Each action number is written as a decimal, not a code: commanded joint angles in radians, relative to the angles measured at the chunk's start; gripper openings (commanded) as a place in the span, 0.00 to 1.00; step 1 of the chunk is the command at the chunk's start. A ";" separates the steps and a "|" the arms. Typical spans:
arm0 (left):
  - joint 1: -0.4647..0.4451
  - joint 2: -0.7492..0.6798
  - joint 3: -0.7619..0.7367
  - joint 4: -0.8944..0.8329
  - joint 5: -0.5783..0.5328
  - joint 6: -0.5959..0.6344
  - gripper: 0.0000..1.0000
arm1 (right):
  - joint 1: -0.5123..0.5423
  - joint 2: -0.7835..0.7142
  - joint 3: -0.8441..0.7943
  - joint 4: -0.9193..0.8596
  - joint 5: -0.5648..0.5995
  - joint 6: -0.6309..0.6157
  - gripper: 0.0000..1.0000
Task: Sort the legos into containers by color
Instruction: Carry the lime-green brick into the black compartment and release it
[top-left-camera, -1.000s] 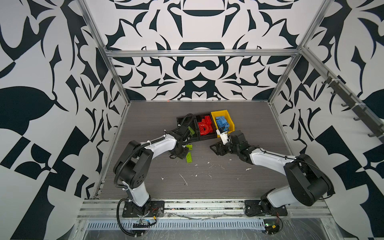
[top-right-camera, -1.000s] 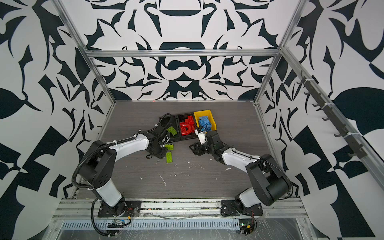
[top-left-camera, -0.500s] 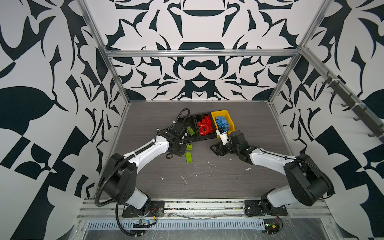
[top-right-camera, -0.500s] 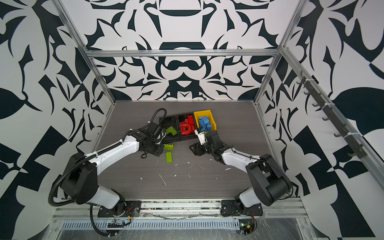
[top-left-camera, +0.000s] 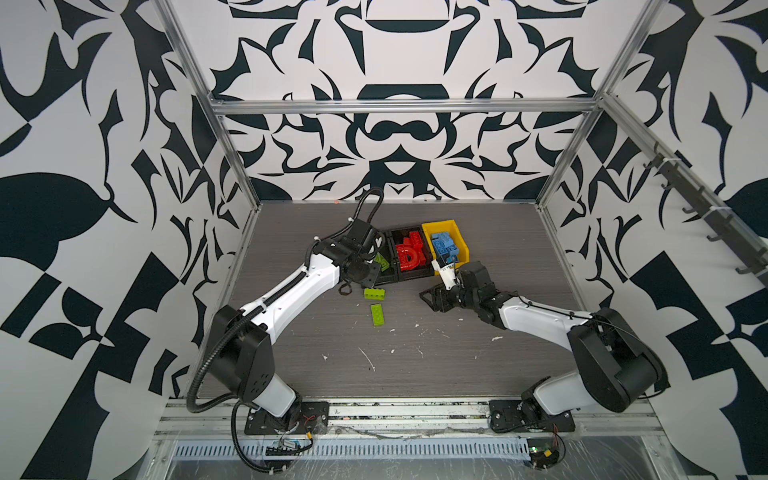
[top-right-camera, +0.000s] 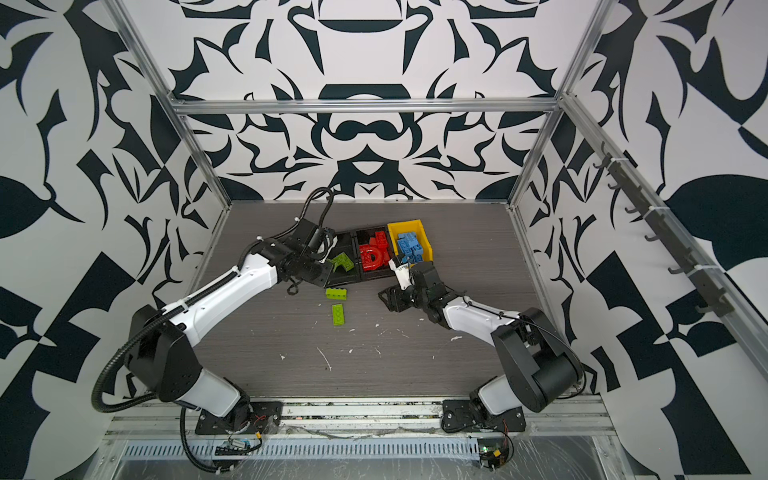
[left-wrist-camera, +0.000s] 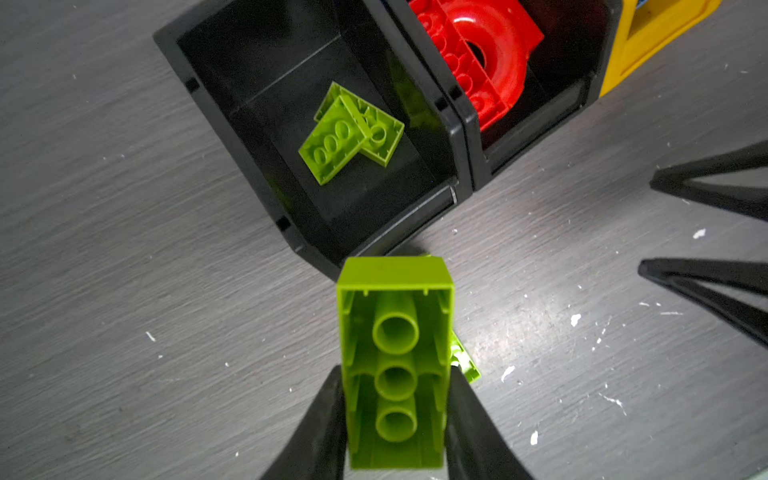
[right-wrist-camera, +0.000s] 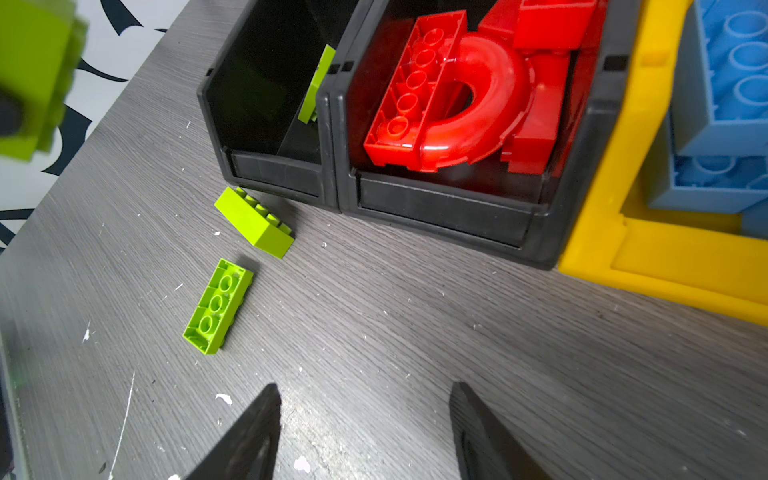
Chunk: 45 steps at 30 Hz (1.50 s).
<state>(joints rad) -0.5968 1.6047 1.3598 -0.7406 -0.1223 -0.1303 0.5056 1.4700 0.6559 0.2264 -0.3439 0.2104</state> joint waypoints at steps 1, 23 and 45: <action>0.004 0.088 0.085 -0.013 -0.037 0.002 0.39 | 0.004 -0.019 0.030 0.000 0.005 -0.008 0.67; 0.107 0.389 0.251 0.099 0.042 0.002 0.42 | 0.004 -0.014 0.031 -0.002 0.000 -0.008 0.67; 0.093 0.058 0.044 0.063 0.045 -0.109 0.70 | 0.004 -0.015 0.034 -0.007 -0.007 -0.005 0.68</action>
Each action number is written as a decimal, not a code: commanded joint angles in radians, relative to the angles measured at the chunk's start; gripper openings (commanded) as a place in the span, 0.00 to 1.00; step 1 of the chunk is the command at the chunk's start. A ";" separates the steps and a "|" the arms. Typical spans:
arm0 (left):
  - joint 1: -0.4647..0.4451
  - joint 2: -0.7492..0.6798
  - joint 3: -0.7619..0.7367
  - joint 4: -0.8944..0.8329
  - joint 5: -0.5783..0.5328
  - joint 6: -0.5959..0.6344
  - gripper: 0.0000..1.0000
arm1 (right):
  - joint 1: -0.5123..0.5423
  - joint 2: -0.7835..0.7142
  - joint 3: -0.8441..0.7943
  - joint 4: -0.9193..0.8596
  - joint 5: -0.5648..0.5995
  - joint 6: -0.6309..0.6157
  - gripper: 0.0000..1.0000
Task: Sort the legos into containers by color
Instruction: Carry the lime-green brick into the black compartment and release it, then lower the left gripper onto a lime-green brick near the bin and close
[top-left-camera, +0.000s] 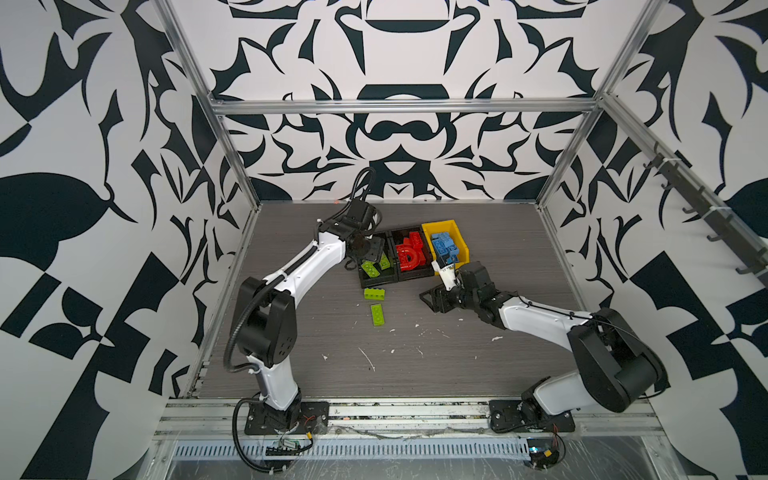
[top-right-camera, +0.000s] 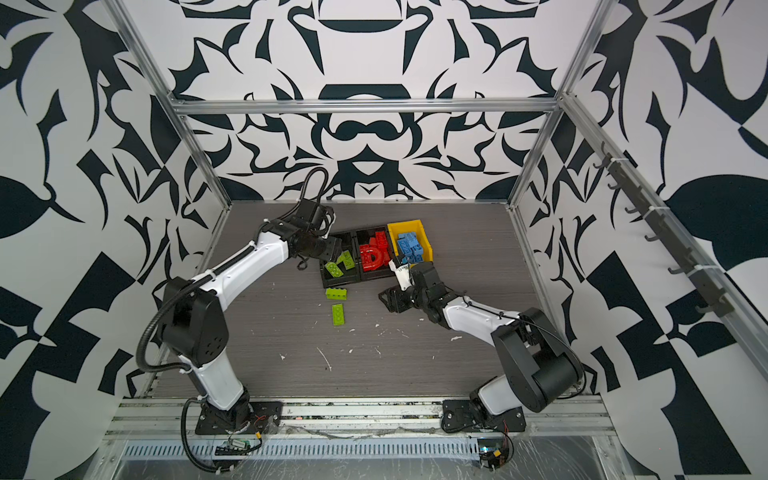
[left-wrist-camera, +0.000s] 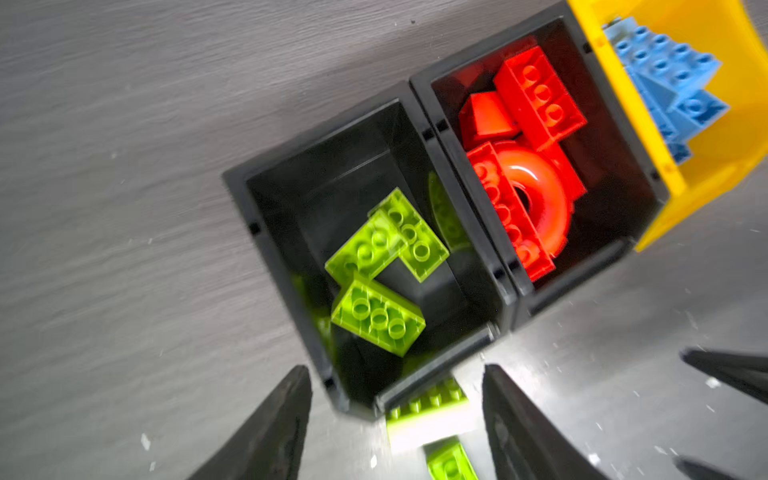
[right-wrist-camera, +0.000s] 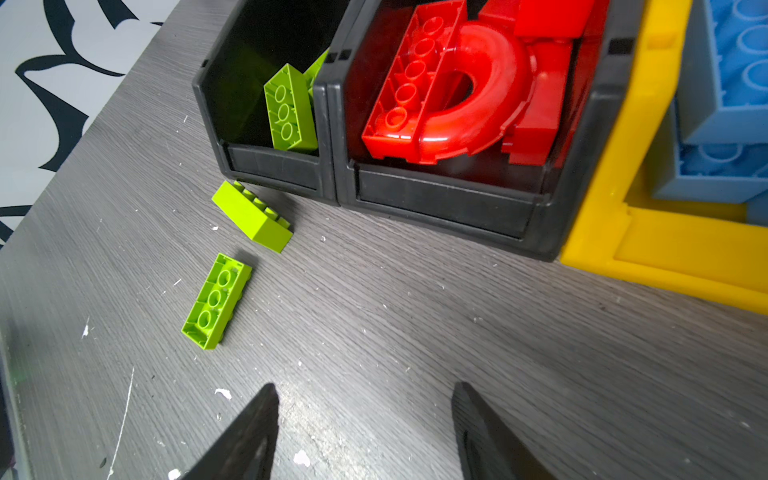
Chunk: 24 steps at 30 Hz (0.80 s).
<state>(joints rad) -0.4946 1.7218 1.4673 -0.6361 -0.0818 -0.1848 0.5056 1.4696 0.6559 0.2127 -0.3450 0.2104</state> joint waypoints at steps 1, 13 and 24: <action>-0.024 -0.091 -0.098 -0.047 -0.003 -0.064 0.70 | 0.004 -0.013 0.034 0.007 -0.005 -0.006 0.68; -0.274 -0.391 -0.495 0.013 -0.151 -0.406 0.72 | 0.004 0.008 0.044 0.001 0.000 0.001 0.69; -0.363 -0.307 -0.583 0.153 -0.175 -0.532 0.77 | 0.004 0.016 0.053 -0.016 0.015 0.001 0.69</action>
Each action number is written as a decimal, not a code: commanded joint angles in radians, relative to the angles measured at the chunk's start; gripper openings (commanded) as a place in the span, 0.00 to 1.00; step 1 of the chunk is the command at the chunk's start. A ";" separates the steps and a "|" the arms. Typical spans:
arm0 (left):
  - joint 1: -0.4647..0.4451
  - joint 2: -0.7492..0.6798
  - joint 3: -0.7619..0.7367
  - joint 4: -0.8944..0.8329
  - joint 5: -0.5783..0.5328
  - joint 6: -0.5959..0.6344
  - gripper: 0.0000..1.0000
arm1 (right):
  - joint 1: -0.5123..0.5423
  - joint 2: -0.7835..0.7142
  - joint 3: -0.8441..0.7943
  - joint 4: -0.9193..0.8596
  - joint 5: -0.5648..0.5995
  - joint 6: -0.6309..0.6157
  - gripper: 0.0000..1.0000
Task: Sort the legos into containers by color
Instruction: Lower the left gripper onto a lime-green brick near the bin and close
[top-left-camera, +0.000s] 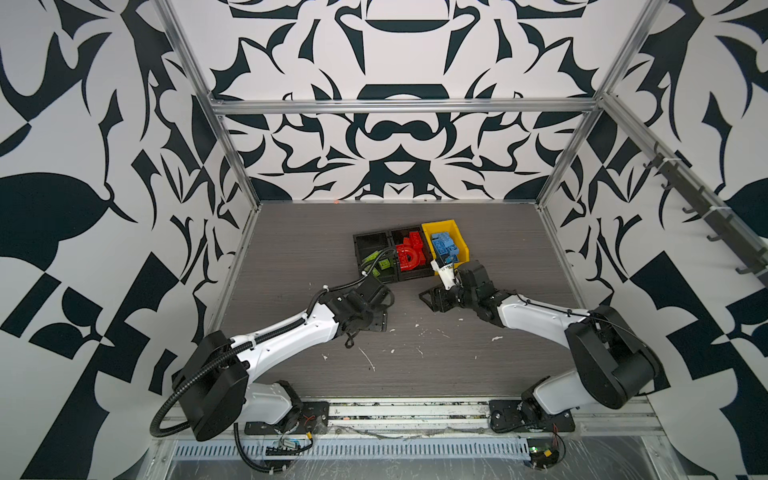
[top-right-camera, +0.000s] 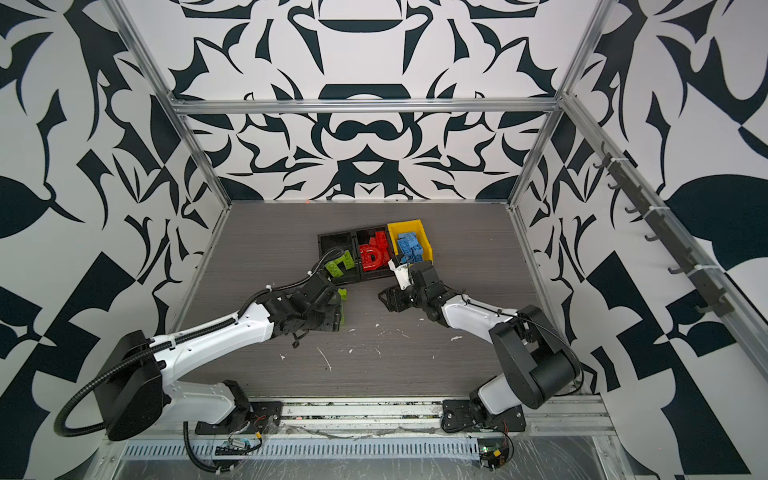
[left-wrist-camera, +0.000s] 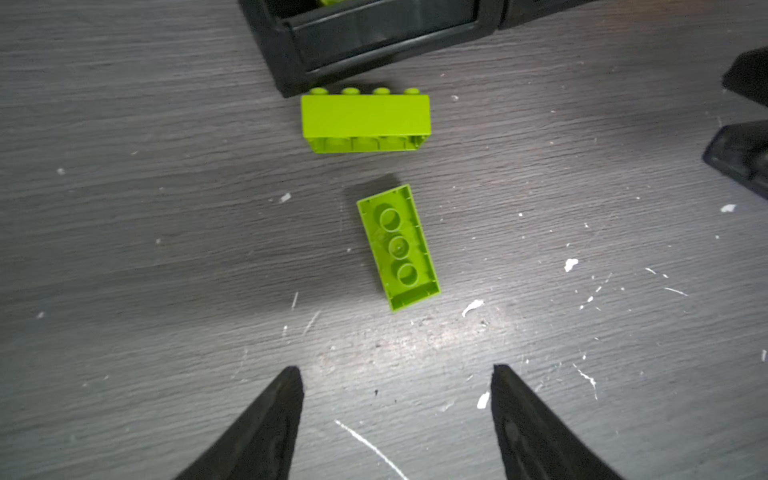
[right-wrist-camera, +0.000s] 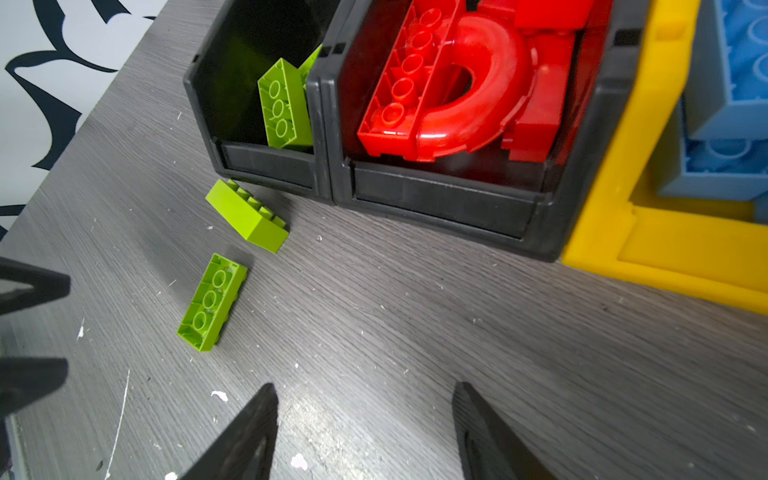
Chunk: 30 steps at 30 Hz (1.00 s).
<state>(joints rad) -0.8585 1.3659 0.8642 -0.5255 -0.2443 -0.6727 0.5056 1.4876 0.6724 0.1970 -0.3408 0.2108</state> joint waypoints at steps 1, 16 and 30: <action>0.001 0.075 0.033 0.036 -0.003 -0.041 0.78 | 0.005 -0.001 0.037 -0.003 0.012 0.001 0.69; 0.014 0.191 0.053 0.073 0.005 -0.004 0.78 | 0.025 0.044 0.030 0.007 0.102 0.096 0.69; 0.086 0.288 0.044 0.159 0.072 0.042 0.67 | 0.054 -0.075 -0.099 0.139 0.199 0.027 0.69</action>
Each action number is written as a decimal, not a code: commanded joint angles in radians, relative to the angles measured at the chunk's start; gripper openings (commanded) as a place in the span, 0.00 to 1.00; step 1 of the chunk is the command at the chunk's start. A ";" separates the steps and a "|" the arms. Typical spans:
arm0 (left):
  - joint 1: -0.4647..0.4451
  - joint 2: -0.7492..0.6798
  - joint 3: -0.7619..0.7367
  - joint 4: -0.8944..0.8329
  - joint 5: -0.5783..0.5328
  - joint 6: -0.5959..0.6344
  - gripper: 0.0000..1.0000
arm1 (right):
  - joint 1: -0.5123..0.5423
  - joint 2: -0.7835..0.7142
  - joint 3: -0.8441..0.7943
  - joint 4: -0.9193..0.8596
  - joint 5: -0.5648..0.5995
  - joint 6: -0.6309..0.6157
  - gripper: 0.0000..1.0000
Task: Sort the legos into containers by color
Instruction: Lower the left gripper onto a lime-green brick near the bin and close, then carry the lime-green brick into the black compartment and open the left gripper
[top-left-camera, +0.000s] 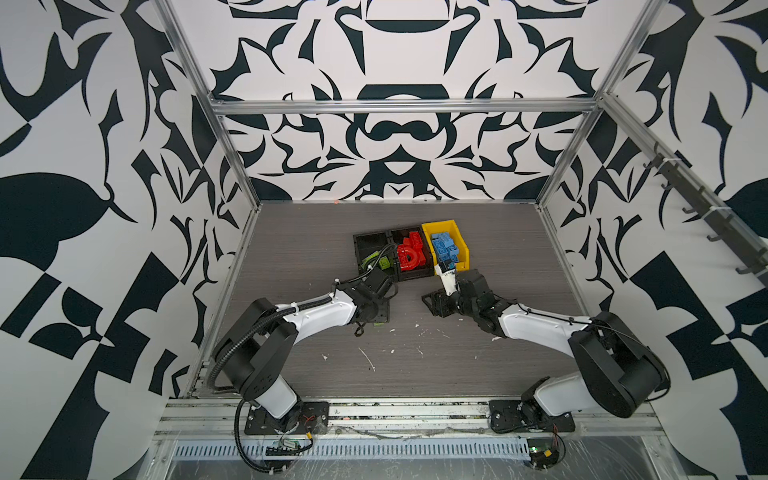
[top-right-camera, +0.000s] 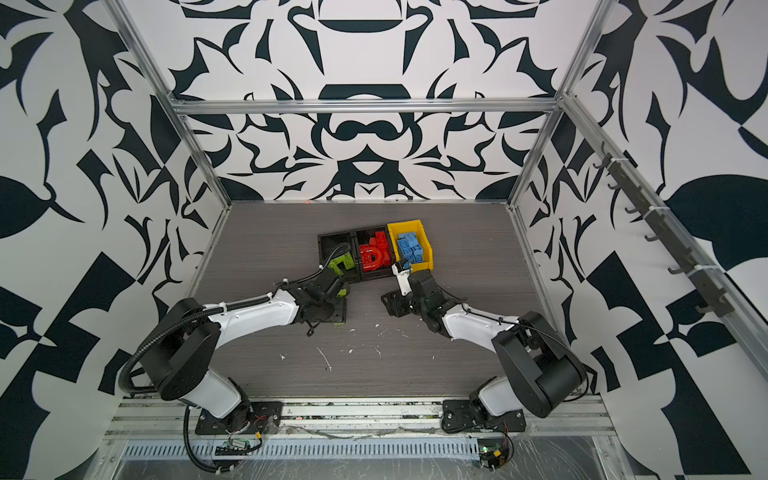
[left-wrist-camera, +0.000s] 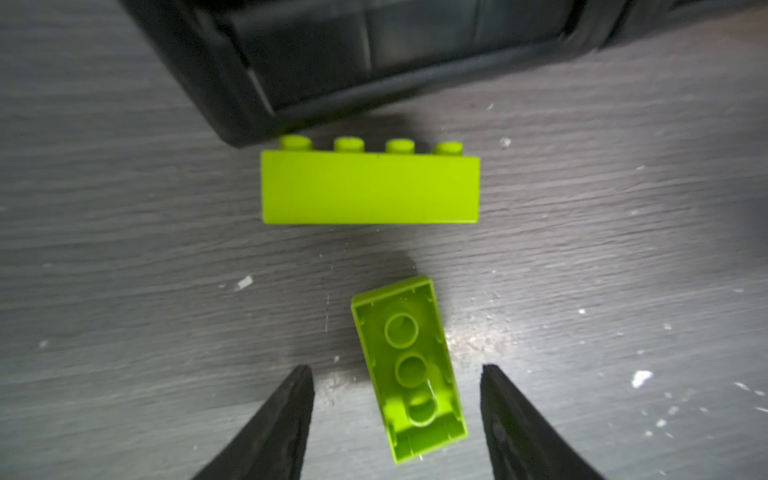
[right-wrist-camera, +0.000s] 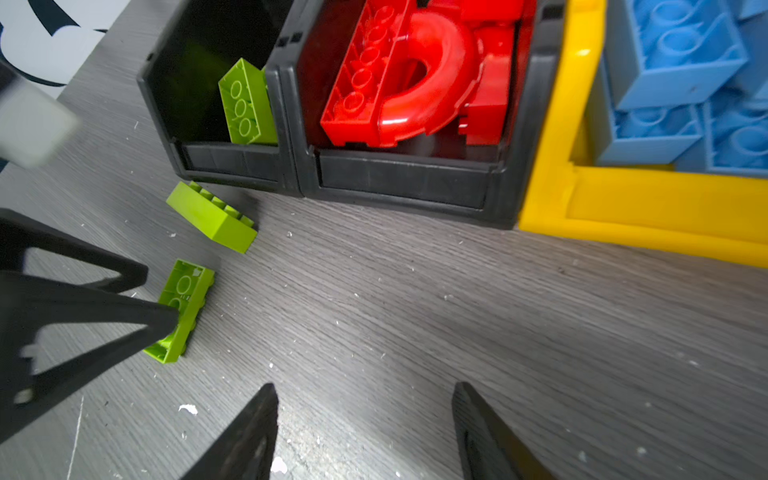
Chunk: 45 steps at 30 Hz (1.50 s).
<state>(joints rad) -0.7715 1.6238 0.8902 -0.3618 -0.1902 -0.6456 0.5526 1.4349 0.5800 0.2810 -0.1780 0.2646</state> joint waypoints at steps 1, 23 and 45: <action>0.000 0.038 0.020 -0.003 0.015 0.017 0.66 | 0.008 -0.023 -0.006 0.055 0.035 -0.030 0.69; -0.002 0.058 0.032 -0.042 0.005 0.037 0.50 | 0.012 -0.016 0.018 0.017 0.041 -0.053 0.69; -0.001 -0.054 0.054 -0.131 0.019 0.057 0.34 | 0.012 -0.011 0.029 0.001 0.038 -0.059 0.69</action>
<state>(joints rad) -0.7723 1.6337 0.9295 -0.4328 -0.1761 -0.5888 0.5587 1.4338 0.5804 0.2863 -0.1444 0.2142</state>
